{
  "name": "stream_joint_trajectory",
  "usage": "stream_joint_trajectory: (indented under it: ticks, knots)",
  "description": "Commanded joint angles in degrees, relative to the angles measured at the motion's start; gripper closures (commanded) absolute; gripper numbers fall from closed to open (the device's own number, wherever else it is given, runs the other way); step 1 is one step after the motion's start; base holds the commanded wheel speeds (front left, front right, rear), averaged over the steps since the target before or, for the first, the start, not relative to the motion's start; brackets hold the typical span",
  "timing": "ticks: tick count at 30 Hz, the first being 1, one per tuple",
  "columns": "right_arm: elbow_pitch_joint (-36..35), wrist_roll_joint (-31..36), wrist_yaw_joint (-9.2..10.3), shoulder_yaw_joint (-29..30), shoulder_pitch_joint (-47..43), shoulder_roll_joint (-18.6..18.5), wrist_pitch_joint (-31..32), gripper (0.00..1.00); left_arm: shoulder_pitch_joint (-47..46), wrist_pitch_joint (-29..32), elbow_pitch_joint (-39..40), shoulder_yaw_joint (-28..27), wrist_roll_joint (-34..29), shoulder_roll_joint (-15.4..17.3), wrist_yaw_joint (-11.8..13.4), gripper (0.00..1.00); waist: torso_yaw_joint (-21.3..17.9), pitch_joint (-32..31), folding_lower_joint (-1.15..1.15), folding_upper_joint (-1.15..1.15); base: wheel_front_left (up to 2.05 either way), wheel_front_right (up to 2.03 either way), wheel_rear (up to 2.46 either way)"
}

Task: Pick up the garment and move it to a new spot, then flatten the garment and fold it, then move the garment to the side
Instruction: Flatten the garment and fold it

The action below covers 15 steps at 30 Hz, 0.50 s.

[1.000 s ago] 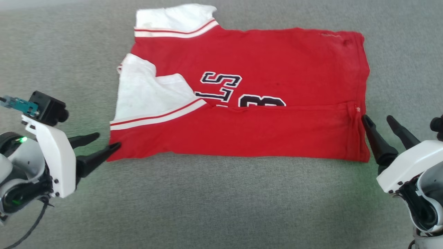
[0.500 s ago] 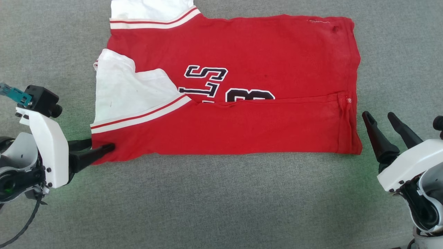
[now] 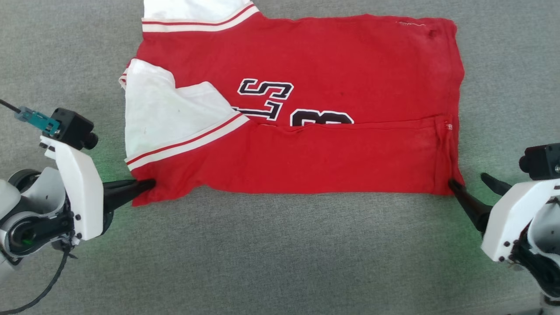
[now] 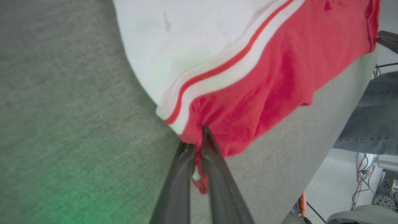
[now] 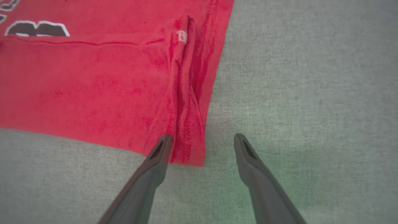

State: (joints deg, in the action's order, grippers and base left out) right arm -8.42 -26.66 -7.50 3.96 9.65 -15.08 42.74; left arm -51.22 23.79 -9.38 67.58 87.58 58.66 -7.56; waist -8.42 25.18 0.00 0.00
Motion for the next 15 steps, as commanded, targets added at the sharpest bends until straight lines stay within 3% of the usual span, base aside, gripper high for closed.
stream_joint_trajectory:
  ticks: [1,6,11,12,13,15]
  knots:
    - [-0.6,-0.1,0.03,-0.2,0.0,-0.7,1.9,0.00,0.0,0.0,0.1,0.9,-1.0,-1.3,0.2,1.00,0.3,0.3,0.00,0.00,0.00,0.00,0.00]
    - [-0.5,-0.2,0.03,-0.8,2.8,-1.4,8.7,0.00,-1.0,-1.0,0.4,0.8,-1.0,-1.8,0.2,1.00,1.0,1.4,0.00,0.00,0.00,0.00,0.00]
    - [5.1,-0.9,0.02,-2.8,6.7,0.6,11.5,0.02,-1.8,-2.5,-0.2,0.4,-0.5,-1.9,0.2,1.00,1.3,2.0,0.00,0.00,0.00,0.00,0.00]
    - [6.2,-0.5,0.02,-3.4,7.3,0.5,11.8,0.50,-1.9,-2.6,-0.4,0.4,-0.3,-2.0,0.2,1.00,1.5,2.1,0.00,0.00,0.00,0.00,0.00]
    - [7.1,-0.3,0.02,-3.7,7.7,0.5,11.8,0.58,-1.9,-2.7,-0.4,0.5,-0.2,-2.1,0.2,1.00,1.6,2.1,0.00,0.00,0.00,0.00,0.00]
    - [8.4,-0.6,0.02,-4.2,8.5,0.7,11.2,1.00,-1.7,-3.0,-0.2,0.7,-0.1,-2.3,0.2,1.00,1.8,2.1,0.00,0.00,0.00,0.00,0.00]
